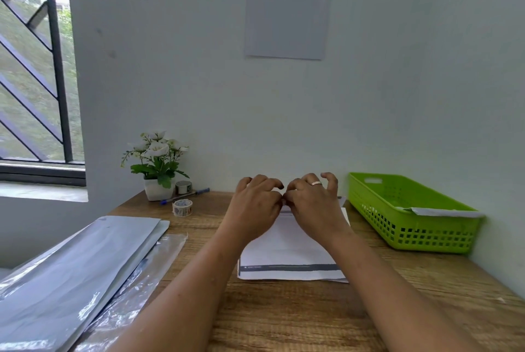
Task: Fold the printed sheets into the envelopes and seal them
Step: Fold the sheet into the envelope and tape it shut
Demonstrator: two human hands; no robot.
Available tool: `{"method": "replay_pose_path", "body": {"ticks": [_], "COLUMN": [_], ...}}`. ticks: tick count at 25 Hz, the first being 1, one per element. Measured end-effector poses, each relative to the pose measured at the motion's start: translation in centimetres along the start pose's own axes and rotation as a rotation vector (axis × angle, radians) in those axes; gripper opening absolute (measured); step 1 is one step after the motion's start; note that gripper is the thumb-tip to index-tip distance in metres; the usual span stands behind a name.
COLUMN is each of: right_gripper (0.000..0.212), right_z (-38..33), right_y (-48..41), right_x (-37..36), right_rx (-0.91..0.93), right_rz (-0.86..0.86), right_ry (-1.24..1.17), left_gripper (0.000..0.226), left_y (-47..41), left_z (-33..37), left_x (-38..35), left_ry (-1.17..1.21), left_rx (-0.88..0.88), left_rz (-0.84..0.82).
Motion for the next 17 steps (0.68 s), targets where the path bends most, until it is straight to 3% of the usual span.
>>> {"method": "replay_pose_path", "body": {"ticks": [4,9,17], "right_gripper": [0.014,0.014,0.022], "right_z": [0.5,0.3,4.1], "right_y": [0.2,-0.1,1.0], "right_x": [-0.1,-0.3,-0.9], "right_rx": [-0.021,-0.049,-0.204], "right_rz": [-0.02,-0.042,-0.266], "right_ry": [-0.007,-0.014,-0.075], "left_gripper": [0.015,0.025,0.018], "left_y": [-0.1,-0.3,2.2], "left_z": [-0.3,-1.3,-7.0], "left_x": [-0.1,0.4,0.3], "left_ry": [-0.148,-0.116,-0.042], "left_rx": [-0.045,-0.015,0.272], "left_rz": [0.082,-0.005,0.095]}}
Point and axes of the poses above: each hand's wrist, its own y-axis away from the middle knuckle, its own x-axis out of the back of the hand, z = x × y, the point moved 4 cm from there along -y, towards the middle knuckle, and after that the axes turned 2 degrees about -y, right-handed, at the moved point
